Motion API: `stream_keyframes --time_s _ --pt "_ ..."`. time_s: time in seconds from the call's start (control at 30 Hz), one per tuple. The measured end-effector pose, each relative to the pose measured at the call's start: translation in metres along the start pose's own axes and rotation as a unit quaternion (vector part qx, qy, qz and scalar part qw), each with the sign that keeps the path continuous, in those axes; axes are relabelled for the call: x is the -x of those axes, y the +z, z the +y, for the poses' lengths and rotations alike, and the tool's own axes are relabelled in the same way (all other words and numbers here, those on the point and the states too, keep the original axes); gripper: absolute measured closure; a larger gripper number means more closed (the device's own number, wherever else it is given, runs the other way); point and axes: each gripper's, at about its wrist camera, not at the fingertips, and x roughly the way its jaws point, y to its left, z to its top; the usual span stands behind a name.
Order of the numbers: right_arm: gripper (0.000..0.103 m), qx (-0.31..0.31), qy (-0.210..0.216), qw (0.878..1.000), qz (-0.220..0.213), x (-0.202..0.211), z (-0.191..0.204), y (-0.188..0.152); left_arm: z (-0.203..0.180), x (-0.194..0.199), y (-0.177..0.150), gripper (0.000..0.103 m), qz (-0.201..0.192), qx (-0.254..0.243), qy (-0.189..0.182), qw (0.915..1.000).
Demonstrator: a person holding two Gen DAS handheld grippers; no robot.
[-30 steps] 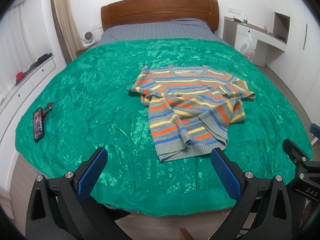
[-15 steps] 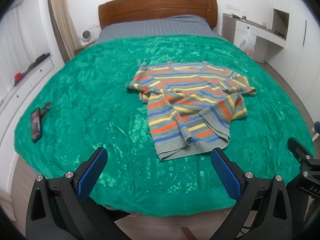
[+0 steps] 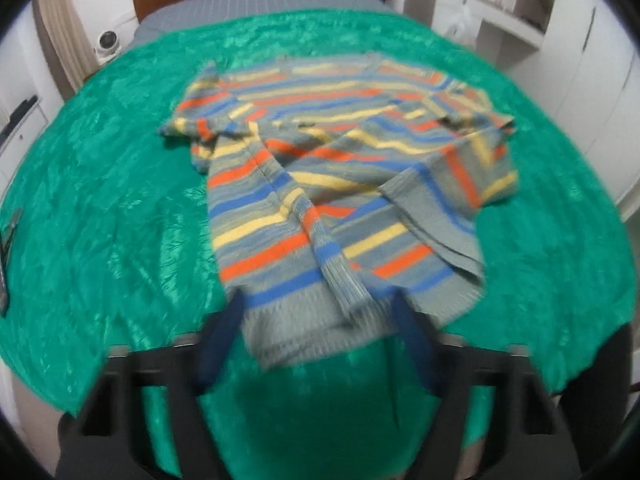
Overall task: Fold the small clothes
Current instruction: 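Grasp the sweater hem corners with the left and right grippers, then lift the hem with both grippers and pull it taut to flatten the sweater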
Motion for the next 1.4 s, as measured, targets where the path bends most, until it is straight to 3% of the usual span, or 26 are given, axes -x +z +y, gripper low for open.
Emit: stream_keyframes --time_s 0.03,0.07,0.1,0.3,0.43,0.5,0.6,0.63,0.67,0.73,0.83,0.93,1.07,1.13,1.2,1.27,1.33,1.4 --pt "0.0 0.0 0.001 1.0 -0.001 0.0 -0.003 0.0 0.003 -0.012 0.001 0.088 0.014 0.002 0.003 0.9999" --pt "0.0 0.0 0.002 1.0 -0.001 0.0 -0.005 0.0 0.007 -0.017 0.0 0.098 0.024 0.007 0.006 0.9997" --pt "0.0 0.001 0.006 1.0 -0.003 -0.001 -0.007 0.0 0.015 -0.016 -0.003 0.1 0.022 0.023 0.003 0.9995" --pt "0.0 0.016 0.045 0.999 -0.001 -0.034 -0.006 0.004 0.085 0.043 -0.037 0.101 -0.018 0.105 -0.023 0.9941" --pt "0.005 0.025 0.163 0.986 0.038 -0.103 0.038 0.025 0.112 0.052 -0.053 0.101 -0.018 0.132 -0.013 0.991" --pt "0.013 0.028 0.192 0.979 0.066 -0.142 0.064 0.034 0.121 0.05 -0.058 0.101 -0.015 0.145 -0.007 0.9893" --pt "0.043 0.067 0.146 0.982 0.101 -0.204 0.094 0.039 0.133 0.045 -0.058 0.101 -0.012 0.173 -0.017 0.9846" --pt "0.07 0.062 0.14 0.983 0.105 -0.212 0.09 0.038 0.137 0.045 -0.058 0.101 -0.013 0.178 -0.017 0.9838" --pt "0.084 0.034 0.149 0.983 0.098 -0.211 0.078 0.039 0.141 0.048 -0.059 0.101 -0.015 0.18 -0.016 0.9834" --pt "0.097 -0.008 0.165 0.982 0.089 -0.194 0.052 0.036 0.143 0.05 -0.059 0.101 -0.017 0.18 -0.021 0.9833" --pt "0.097 -0.058 0.195 0.975 0.086 -0.151 0.005 0.019 0.145 0.055 -0.066 0.101 -0.009 0.18 -0.042 0.9827" --pt "0.097 -0.126 0.218 0.96 0.122 -0.12 -0.042 -0.017 0.141 0.057 -0.076 0.101 0.004 0.177 -0.065 0.9821" --pt "0.096 -0.178 0.227 0.941 0.177 -0.116 -0.063 -0.066 0.13 0.05 -0.09 0.101 0.032 0.172 -0.084 0.981" --pt "0.094 -0.182 0.217 0.941 0.184 -0.12 -0.067 -0.081 0.125 0.045 -0.092 0.101 0.037 0.162 -0.072 0.9834" --pt "0.084 -0.192 0.218 0.938 0.188 -0.124 -0.071 -0.086 0.123 0.04 -0.093 0.101 0.043 0.164 -0.068 0.9832" --pt "0.065 -0.208 0.227 0.934 0.179 -0.124 -0.078 -0.085 0.124 0.04 -0.094 0.101 0.044 0.167 -0.068 0.9826" --pt "0.052 -0.217 0.242 0.932 0.158 -0.121 -0.082 -0.079 0.124 0.039 -0.095 0.101 0.044 0.167 -0.064 0.983" --pt "0.045 -0.227 0.254 0.929 0.145 -0.121 -0.087 -0.078 0.125 0.036 -0.094 0.101 0.049 0.167 -0.061 0.9829"
